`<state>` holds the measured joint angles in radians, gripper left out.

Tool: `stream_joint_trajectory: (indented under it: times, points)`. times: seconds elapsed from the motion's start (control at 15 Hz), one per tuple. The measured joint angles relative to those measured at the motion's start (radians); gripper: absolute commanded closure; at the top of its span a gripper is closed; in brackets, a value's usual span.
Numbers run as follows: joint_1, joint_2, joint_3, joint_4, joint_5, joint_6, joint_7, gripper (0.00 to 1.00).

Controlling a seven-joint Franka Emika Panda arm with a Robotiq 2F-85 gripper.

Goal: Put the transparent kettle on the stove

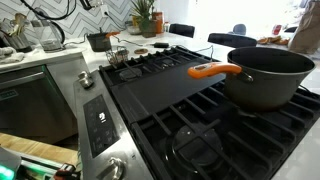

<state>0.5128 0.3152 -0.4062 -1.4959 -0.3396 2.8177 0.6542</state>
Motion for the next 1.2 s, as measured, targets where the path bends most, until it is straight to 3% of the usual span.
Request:
stream_joint_trajectory:
  times: [0.33, 0.73, 0.8, 1.2]
  points:
    - [0.111, -0.194, -0.116, -0.222, -0.284, -0.017, 0.286, 0.93]
    - [0.125, -0.393, -0.124, -0.378, -0.577, -0.133, 0.574, 0.93]
    - [0.124, -0.420, -0.123, -0.394, -0.614, -0.153, 0.610, 0.70]
    - [0.120, -0.499, -0.116, -0.449, -0.663, -0.194, 0.657, 0.70]
